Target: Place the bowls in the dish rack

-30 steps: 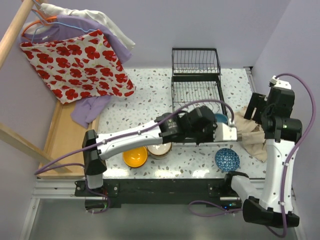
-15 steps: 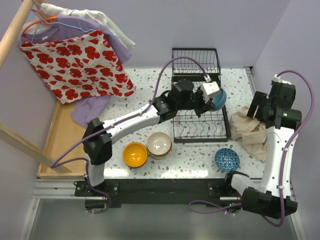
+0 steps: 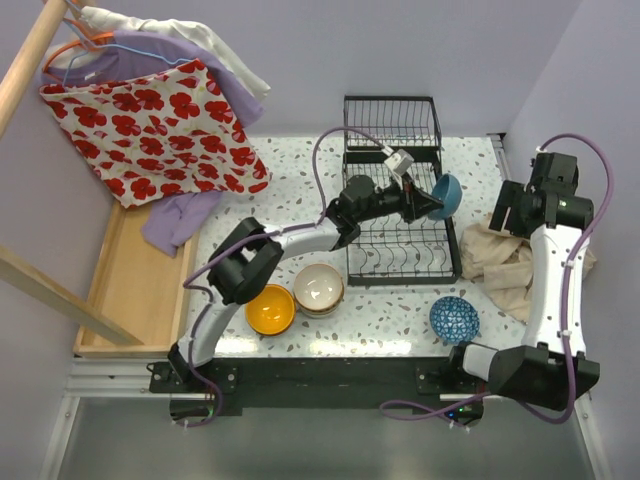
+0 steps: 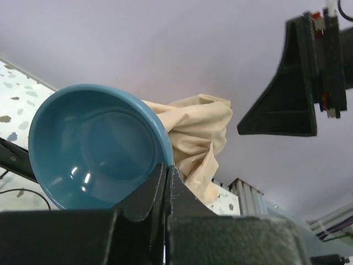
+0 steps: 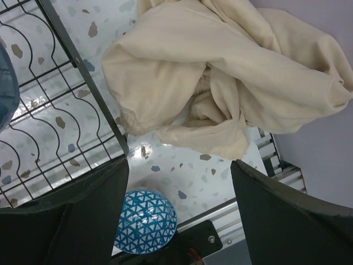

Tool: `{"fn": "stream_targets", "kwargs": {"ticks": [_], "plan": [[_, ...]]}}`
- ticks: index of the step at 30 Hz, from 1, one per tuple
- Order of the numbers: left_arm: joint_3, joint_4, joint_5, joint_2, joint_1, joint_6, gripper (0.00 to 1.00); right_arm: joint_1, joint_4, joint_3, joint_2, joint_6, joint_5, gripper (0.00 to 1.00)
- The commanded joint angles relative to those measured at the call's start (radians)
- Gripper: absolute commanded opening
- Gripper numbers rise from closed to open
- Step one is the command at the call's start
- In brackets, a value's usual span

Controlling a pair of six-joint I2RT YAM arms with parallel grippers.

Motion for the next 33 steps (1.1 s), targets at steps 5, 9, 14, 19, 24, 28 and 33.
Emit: {"fn": "stream_targets", "kwargs": {"ticks": [5,9,14,19,24,28,33], "plan": [[0.19,0.186,-0.108,0.16,0.026,-0.325,0.0,-0.005,0.028,0.013,0.024,-0.017,-0.008,0.78],[0.216,0.118,-0.16,0.189,0.029,-0.358,0.0,-0.005,0.03,-0.002,0.02,-0.017,-0.002,0.78],[0.233,0.065,-0.185,0.218,0.029,-0.424,0.0,-0.005,0.033,-0.03,0.014,-0.019,0.0,0.78],[0.279,0.003,-0.208,0.25,0.027,-0.501,0.0,-0.003,0.031,-0.042,0.006,-0.025,0.011,0.78],[0.317,-0.035,-0.227,0.281,0.029,-0.52,0.0,-0.005,0.025,-0.051,0.003,-0.031,0.02,0.78],[0.339,-0.051,-0.231,0.3,0.032,-0.527,0.0,-0.003,0.031,-0.056,0.006,-0.032,0.021,0.78],[0.344,-0.087,-0.234,0.326,0.034,-0.569,0.0,-0.005,0.034,-0.065,0.006,-0.036,0.026,0.78]]}}
